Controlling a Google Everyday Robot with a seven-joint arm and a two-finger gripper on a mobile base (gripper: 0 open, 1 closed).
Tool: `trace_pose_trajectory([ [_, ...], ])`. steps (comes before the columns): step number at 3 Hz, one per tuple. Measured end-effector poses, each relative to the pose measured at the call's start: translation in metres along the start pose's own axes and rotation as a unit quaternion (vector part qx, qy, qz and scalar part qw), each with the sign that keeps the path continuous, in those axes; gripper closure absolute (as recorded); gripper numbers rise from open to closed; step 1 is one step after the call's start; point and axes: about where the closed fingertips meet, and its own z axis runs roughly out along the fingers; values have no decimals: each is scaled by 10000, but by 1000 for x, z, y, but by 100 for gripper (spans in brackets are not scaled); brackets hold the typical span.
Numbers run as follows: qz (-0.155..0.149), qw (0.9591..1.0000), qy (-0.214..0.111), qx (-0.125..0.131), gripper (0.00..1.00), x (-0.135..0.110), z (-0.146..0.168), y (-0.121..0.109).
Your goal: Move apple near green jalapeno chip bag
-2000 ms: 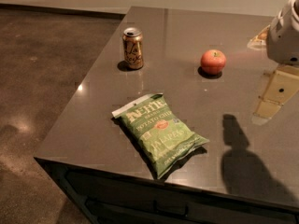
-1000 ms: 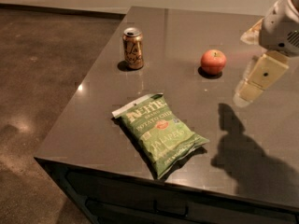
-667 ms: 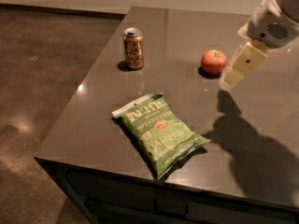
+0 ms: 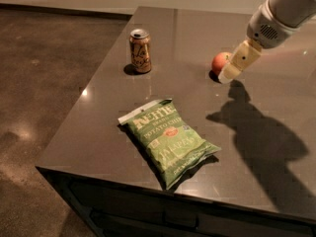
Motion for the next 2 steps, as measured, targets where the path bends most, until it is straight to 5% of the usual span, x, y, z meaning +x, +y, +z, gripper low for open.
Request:
trace_pose_trajectory([
  [2, 847, 9961, -228, -113, 0, -4, 56, -55],
])
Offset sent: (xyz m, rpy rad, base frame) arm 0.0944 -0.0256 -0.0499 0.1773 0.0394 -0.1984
